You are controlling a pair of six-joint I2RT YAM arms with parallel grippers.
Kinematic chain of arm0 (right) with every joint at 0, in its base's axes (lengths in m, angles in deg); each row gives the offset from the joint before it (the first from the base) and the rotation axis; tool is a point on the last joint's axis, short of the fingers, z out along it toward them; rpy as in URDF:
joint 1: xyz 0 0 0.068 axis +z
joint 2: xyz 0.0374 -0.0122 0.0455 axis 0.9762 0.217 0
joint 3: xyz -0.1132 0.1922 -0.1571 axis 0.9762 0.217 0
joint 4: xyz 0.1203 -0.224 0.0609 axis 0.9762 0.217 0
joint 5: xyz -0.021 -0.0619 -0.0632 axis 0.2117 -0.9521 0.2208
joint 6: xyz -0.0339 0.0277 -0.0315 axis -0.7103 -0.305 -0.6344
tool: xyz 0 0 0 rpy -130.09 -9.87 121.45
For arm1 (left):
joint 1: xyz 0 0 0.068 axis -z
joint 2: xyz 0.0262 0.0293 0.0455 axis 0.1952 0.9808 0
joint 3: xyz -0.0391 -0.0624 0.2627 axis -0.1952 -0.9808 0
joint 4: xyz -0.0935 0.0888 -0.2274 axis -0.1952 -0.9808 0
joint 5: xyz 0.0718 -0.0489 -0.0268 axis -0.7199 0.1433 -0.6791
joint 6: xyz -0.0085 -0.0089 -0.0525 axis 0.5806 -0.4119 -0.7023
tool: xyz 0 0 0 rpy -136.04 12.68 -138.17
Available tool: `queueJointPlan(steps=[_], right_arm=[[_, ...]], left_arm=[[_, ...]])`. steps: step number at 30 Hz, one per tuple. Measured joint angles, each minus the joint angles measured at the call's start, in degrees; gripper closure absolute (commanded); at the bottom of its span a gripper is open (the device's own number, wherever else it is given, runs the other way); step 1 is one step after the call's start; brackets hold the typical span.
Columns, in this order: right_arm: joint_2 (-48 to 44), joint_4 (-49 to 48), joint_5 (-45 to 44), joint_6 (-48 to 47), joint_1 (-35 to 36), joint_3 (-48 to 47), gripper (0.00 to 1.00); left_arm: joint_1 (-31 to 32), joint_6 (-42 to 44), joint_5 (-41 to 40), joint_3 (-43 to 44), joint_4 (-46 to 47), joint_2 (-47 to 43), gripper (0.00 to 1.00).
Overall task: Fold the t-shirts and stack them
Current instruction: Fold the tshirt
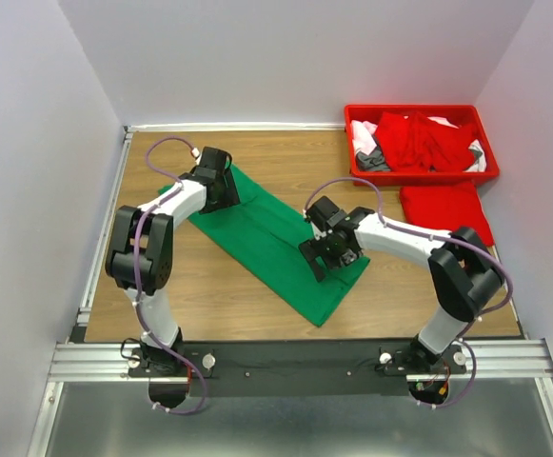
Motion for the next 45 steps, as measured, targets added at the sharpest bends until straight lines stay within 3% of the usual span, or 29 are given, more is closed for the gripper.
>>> queueJointPlan(steps=[7,11,21,26,38,45], right_arm=[[1.46,-2.73,2.01,-0.22,-0.35,4.13,0.01],[0.63,-3.48,4.28,0.72,-0.7,4.85,0.0],[0.33,-7.34,11.76,10.34,6.12,5.03,0.0],[2.21,-8.22,12.55,16.61,9.68,3.02,0.0],[5.75,-8.22,13.55,23.87,12.83,-1.29,0.0],[0.52,-5.33,10.27,24.65,11.98,-1.97,0.03]], left_arm=[[-0.04,-0.52,0.02,1.09,1.14,5.66,0.24],[0.0,0.31,0.02,5.88,1.14,9.38,0.24],[1.99,6.21,-0.02,33.27,-4.52,27.28,0.24],[4.92,8.57,-0.02,40.83,-6.12,31.87,0.24],[7.37,10.12,0.28,46.25,-6.51,34.77,0.2],[7.26,11.1,0.44,48.52,-5.66,33.2,0.16]])
